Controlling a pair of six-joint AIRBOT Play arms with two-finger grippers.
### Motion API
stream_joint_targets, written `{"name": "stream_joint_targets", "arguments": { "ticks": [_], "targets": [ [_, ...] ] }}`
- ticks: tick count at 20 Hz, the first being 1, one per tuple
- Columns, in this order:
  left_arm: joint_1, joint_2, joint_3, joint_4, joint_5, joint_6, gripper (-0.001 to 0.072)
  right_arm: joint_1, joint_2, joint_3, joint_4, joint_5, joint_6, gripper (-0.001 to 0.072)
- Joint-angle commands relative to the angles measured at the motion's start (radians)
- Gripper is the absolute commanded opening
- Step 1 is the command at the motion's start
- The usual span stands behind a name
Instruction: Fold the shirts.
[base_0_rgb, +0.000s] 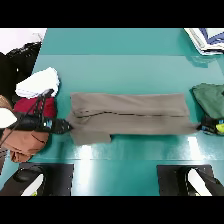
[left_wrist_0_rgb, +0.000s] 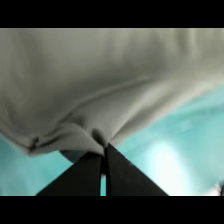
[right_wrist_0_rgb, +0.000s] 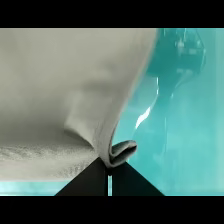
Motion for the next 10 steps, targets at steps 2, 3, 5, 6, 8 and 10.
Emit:
{"name": "stream_joint_targets", "arguments": {
  "ticks": [2, 3, 5, 6, 8, 10],
  "targets": [
    [0.000, -0.261, 0.193, 0.047, 0.167, 0.047, 0.0026, 0.116, -0.235, 0.209, -0.006, -0.055, 0.035, 0.0017],
    [0.000, -0.338, 0.245, 0.049, 0.193, 0.047, 0.0026, 0.133, -0.301, 0.257, -0.006, -0.054, 0.050, 0.0017],
    [0.000, -0.475, 0.341, 0.050, 0.214, 0.047, 0.0026, 0.154, -0.409, 0.341, -0.004, -0.054, 0.067, 0.0017],
    [0.000, -0.537, 0.389, 0.053, 0.217, 0.047, 0.0027, 0.162, -0.457, 0.383, -0.004, -0.054, 0.067, 0.0017],
    [0.000, -0.628, 0.457, 0.057, 0.231, 0.048, 0.0027, 0.161, -0.537, 0.461, 0.027, -0.055, 0.067, 0.0018],
    [0.000, -0.682, 0.500, 0.060, 0.253, 0.047, 0.0027, 0.149, -0.615, 0.543, 0.100, -0.065, 0.066, 0.0020]
  ]
}}
